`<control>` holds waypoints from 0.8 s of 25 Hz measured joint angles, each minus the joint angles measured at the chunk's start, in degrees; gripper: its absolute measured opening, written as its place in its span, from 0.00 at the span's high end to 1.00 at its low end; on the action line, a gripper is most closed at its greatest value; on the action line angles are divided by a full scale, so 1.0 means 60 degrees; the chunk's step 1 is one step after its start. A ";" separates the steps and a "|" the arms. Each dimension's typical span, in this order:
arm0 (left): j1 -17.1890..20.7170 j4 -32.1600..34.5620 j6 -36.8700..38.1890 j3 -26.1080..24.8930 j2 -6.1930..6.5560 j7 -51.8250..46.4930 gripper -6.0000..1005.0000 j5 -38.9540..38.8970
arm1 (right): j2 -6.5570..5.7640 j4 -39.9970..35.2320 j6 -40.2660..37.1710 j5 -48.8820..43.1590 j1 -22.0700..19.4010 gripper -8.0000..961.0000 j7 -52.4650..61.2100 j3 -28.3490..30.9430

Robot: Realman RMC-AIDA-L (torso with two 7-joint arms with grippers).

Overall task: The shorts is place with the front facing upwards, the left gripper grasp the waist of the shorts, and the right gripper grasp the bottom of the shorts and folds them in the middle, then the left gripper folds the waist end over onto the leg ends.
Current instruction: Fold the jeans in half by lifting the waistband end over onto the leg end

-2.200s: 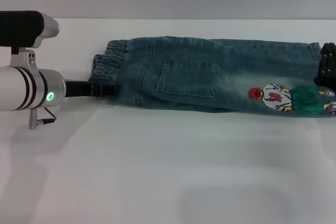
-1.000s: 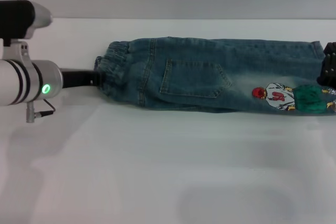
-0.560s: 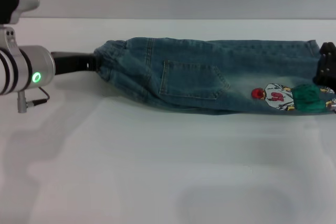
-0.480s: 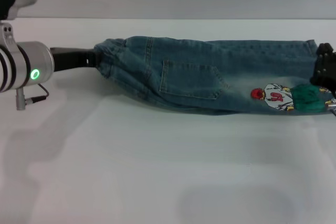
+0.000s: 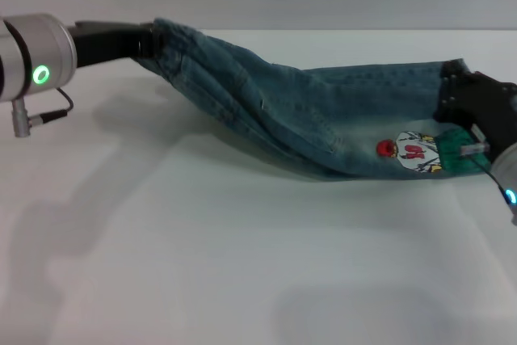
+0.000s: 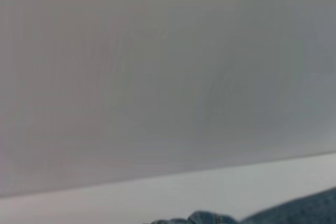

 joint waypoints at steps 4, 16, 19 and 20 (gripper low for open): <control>0.0110 -0.0623 -0.0131 0.0012 -0.0002 -0.0082 0.90 0.0009 | -0.0004 -0.0579 0.0116 0.0000 0.0696 0.99 0.0680 -0.0271; 0.0068 -0.2296 -0.0665 0.0232 -0.0004 -0.0367 0.90 0.0013 | 0.0032 -0.2005 0.0481 0.0000 0.2510 0.99 0.2140 -0.1435; 0.0061 -0.2609 -0.0684 0.0287 0.0001 -0.0388 0.90 0.0013 | 0.0032 -0.2185 0.0495 0.0000 0.2840 0.99 0.2546 -0.1837; 0.0058 -0.2677 -0.0696 0.0287 0.0000 -0.0397 0.90 0.0013 | 0.0031 -0.2231 0.0496 0.0000 0.2943 0.99 0.2669 -0.1966</control>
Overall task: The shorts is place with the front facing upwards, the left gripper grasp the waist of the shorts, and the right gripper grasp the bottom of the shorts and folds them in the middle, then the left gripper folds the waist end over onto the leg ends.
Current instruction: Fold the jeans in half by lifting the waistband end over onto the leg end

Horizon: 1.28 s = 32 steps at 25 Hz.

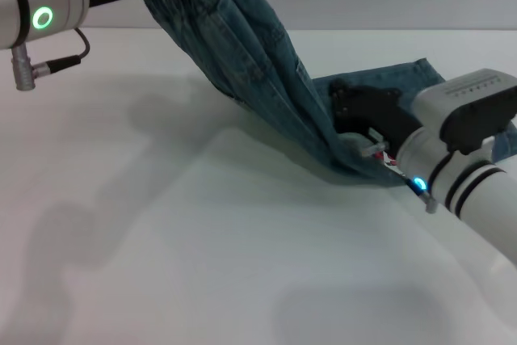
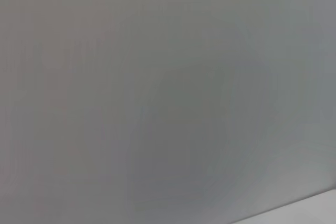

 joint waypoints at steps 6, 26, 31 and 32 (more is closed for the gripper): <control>-0.0002 -0.0313 -0.0043 0.0098 0.0001 -0.0088 0.90 0.0006 | -0.0004 -0.0111 0.0058 -0.0003 0.0581 0.99 0.0749 -0.0752; -0.0002 -0.0324 0.0043 0.0281 -0.0003 -0.0024 0.91 -0.0003 | -0.0153 -0.0123 0.0243 -0.0266 -0.0110 0.99 0.1268 0.0136; -0.0117 -0.0337 0.0058 0.0247 -0.0005 -0.0006 0.91 -0.0044 | -0.0120 -0.0131 0.0406 -0.0336 -0.0336 0.99 0.1330 0.0292; -0.0157 -0.0339 0.0061 0.0240 -0.0003 -0.0005 0.91 -0.0046 | -0.0088 -0.0167 0.0453 -0.0338 -0.0294 0.99 0.1335 0.0207</control>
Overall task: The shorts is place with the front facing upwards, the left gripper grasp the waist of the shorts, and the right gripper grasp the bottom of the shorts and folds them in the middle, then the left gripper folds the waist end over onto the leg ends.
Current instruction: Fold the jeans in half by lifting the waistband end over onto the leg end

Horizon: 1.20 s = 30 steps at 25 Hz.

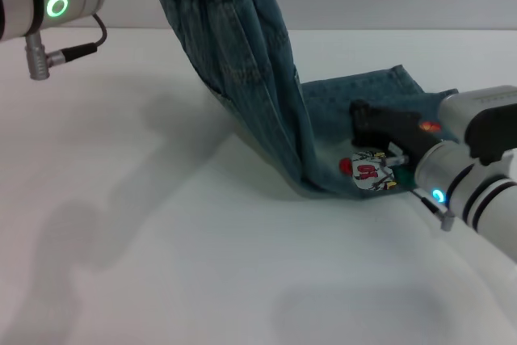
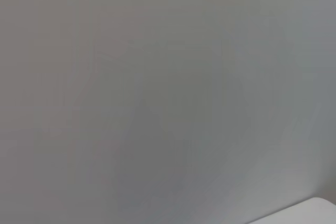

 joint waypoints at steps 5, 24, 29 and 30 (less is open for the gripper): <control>-0.0206 -0.0006 0.0008 -0.0014 0.0000 0.0001 0.91 -0.0007 | 0.0094 -0.0082 0.0048 0.0074 0.0476 0.99 0.0167 -0.0620; -0.0389 0.0025 0.0049 -0.0016 -0.0001 0.0010 0.91 -0.0016 | 0.0143 -0.0068 0.0259 0.0084 0.1864 0.99 0.1461 -0.2354; -0.0329 0.0039 0.0074 -0.0015 0.0001 0.0010 0.91 -0.0009 | 0.0057 -0.0705 0.0018 0.0042 0.1664 0.99 0.1421 -0.1460; -0.0318 0.0044 0.0077 -0.0015 0.0004 0.0010 0.90 -0.0009 | 0.0022 -0.0824 -0.0055 0.0040 0.1592 0.99 0.1408 -0.1240</control>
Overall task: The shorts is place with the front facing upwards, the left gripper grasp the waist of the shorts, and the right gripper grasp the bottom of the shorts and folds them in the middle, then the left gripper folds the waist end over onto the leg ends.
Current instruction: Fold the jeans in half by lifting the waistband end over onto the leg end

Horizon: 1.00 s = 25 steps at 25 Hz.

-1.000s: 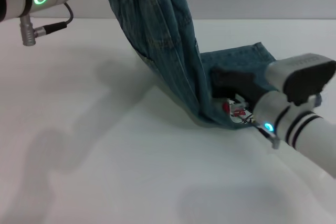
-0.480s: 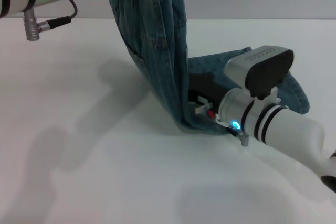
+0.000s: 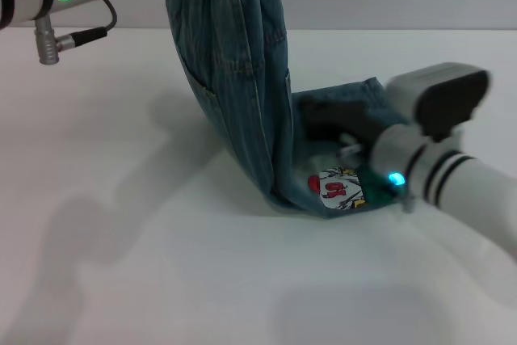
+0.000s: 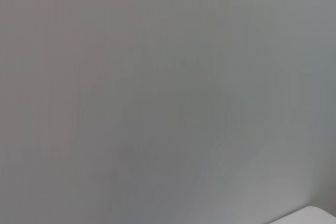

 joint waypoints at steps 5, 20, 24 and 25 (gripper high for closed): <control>0.0013 0.0009 0.0053 0.0047 0.0001 -0.0001 0.90 0.0000 | -0.0205 -0.0421 -0.0649 -0.0021 -0.0554 0.99 -0.0569 0.1327; -0.0085 0.0115 0.0325 0.0493 -0.0020 -0.0001 0.91 -0.0026 | -0.0245 0.0182 -0.0919 -0.0582 -0.1491 0.99 -0.0678 0.2432; -0.0087 0.0115 0.0394 0.0494 -0.0020 -0.0001 0.91 -0.0026 | 0.0019 0.0151 -0.0691 -0.1013 -0.1073 0.99 -0.0630 0.2035; -0.0087 0.0115 0.0403 0.0500 -0.0020 -0.0001 0.91 -0.0025 | 0.0033 0.0167 -0.0604 -0.1018 -0.0929 0.99 -0.0545 0.1786</control>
